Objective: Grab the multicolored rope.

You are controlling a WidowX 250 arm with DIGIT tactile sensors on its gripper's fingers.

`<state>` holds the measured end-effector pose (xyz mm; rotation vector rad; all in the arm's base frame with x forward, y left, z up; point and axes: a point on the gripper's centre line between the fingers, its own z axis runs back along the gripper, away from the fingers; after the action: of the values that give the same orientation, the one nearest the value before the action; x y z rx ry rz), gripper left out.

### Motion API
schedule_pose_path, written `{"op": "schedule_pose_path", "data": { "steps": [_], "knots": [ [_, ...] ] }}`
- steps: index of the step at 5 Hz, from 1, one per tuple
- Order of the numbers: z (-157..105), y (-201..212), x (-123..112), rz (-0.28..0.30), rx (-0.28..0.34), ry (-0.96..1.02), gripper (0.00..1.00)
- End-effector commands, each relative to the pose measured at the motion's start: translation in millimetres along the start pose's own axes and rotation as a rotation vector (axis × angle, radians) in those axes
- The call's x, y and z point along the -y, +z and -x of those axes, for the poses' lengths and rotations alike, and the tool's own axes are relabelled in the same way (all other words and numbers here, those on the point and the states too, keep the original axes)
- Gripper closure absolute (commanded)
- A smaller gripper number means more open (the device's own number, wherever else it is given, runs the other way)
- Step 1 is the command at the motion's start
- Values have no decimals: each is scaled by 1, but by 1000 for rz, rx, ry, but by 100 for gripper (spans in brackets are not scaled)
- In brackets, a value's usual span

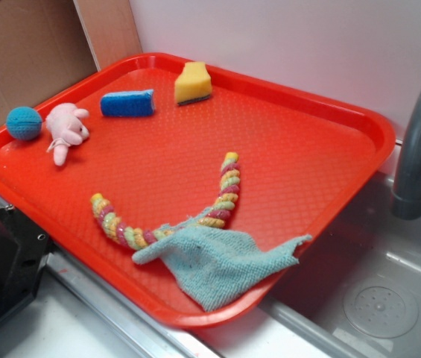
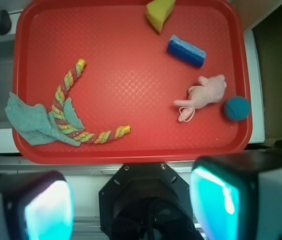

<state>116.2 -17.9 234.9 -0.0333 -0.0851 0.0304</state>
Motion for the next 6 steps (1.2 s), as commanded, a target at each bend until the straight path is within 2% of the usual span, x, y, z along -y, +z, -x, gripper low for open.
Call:
{"op": "schedule_pose_path", "data": {
  "steps": [1, 2, 3, 4, 5, 6],
  "knots": [
    [0, 0, 0, 0, 0, 0, 0],
    [-16, -42, 26, -52, -55, 45, 0],
    [-40, -58, 58, 11, 111, 183, 0],
    [-68, -86, 84, 94, 134, 252, 0],
    [-92, -112, 92, 88, 105, 310, 0],
    [-107, -148, 99, 44, 27, 301, 0]
  ]
}}
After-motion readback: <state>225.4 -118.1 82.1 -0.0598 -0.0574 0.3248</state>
